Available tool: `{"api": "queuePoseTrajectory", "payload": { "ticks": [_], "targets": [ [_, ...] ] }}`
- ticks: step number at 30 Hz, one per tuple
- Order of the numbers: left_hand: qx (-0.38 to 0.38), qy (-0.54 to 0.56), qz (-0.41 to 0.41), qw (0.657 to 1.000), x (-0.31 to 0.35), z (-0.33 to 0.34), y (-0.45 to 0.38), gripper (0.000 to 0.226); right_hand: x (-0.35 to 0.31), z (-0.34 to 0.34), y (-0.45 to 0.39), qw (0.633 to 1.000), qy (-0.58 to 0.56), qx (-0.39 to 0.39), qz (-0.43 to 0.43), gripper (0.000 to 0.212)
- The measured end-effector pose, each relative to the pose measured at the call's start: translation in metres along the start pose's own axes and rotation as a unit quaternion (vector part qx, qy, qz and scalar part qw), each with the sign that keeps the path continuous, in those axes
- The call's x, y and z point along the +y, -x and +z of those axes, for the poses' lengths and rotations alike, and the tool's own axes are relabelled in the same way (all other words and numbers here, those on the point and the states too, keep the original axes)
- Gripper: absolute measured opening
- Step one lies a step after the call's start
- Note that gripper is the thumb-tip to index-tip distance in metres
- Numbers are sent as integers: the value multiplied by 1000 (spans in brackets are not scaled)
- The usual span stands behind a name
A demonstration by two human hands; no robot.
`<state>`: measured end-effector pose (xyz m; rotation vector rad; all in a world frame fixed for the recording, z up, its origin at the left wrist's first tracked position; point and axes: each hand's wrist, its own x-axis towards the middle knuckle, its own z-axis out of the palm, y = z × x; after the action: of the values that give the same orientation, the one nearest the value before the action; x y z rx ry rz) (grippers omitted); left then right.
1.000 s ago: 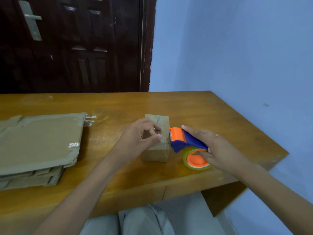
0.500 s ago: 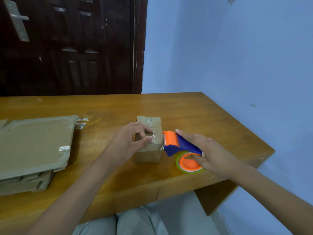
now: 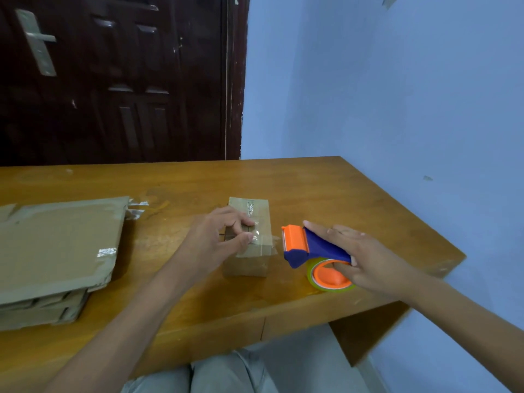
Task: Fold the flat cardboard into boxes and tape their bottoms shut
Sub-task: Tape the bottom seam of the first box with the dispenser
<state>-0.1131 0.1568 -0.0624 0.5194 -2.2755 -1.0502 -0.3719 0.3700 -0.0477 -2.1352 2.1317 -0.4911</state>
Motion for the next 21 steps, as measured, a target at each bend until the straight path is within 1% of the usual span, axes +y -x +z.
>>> {"api": "queuePoseTrajectory", "payload": {
  "ticks": [2, 5, 7, 9, 12, 17, 21],
  "targets": [
    [-4, 1, -1, 1000, 0, 0, -1, 24, -1, 0, -1, 1000, 23, 10, -6, 91],
    [-11, 9, 6, 1000, -2, -1, -1, 25, -4, -2, 3, 997, 63, 39, -26, 78],
    [-13, 12, 7, 1000, -2, -1, 0, 26, -6, -4, 8, 997, 65, 35, -36, 73],
    [-14, 17, 10, 1000, -3, -1, -1, 27, -5, -5, 10, 996, 74, 17, -45, 79],
    [-12, 14, 6, 1000, -4, 0, -1, 25, -2, -9, 8, 998, 51, 4, -26, 87],
    [-13, 8, 0, 1000, -5, 0, -2, 23, -5, -12, 7, 999, 28, -21, -15, 86],
    [-12, 4, -2, 1000, -5, 0, -3, 22, 6, -17, 8, 999, 24, -36, -3, 88]
  ]
}}
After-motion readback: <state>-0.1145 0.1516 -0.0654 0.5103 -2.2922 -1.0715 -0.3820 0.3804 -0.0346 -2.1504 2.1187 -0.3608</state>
